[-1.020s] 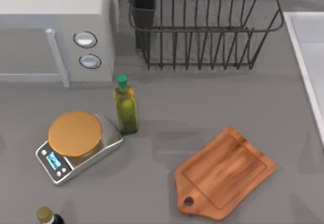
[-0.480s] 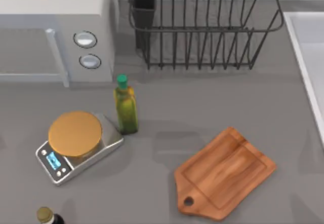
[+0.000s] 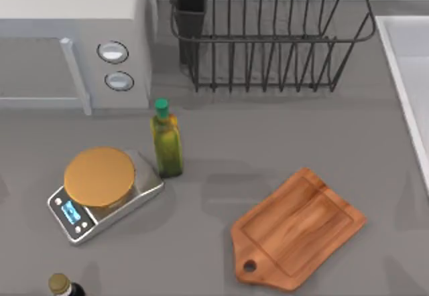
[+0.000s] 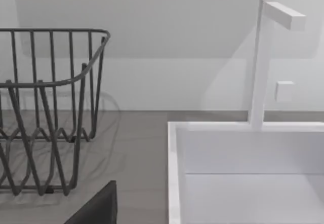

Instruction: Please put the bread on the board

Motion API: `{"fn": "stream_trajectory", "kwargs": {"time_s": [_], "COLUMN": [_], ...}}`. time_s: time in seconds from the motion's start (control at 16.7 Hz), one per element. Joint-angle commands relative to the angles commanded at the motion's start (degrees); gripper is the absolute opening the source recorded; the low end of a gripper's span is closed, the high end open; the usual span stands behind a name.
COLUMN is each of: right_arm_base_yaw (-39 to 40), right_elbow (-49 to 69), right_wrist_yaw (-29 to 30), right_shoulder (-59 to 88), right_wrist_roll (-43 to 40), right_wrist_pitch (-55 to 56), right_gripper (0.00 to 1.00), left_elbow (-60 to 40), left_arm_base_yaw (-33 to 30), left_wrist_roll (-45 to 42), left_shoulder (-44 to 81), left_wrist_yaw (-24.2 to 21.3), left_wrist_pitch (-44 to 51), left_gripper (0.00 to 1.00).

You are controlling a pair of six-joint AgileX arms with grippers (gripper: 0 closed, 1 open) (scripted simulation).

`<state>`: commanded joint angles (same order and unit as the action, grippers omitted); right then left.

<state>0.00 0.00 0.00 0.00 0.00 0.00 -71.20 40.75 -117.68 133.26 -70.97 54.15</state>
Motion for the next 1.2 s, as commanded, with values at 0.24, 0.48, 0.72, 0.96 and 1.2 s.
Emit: {"fn": "stream_trajectory", "kwargs": {"time_s": [0.24,0.48,0.72,0.96,1.2], "right_arm_base_yaw": [0.00,0.00,0.00,0.00,0.00], "right_elbow": [0.00,0.00,0.00,0.00,0.00], "right_wrist_yaw": [0.00,0.00,0.00,0.00,0.00], "right_shoulder": [0.00,0.00,0.00,0.00,0.00], "right_wrist_roll": [0.00,0.00,0.00,0.00,0.00], "right_wrist_pitch": [0.00,0.00,0.00,0.00,0.00], "right_gripper": [1.00,1.00,1.00,1.00,1.00], "left_elbow": [2.99,3.04,3.04,3.04,3.04], "left_arm_base_yaw": [-0.77,-0.77,-0.77,-0.77,-0.77], "left_wrist_roll": [2.56,2.59,2.59,2.59,2.59], "left_shoulder": [-0.12,-0.12,-0.12,-0.12,-0.12], "left_wrist_yaw": [-0.35,-0.36,-0.36,-0.36,-0.36], "left_wrist_pitch": [-5.23,-5.31,-5.31,-5.31,-5.31], "left_gripper": [1.00,1.00,0.70,0.40,0.10]}}
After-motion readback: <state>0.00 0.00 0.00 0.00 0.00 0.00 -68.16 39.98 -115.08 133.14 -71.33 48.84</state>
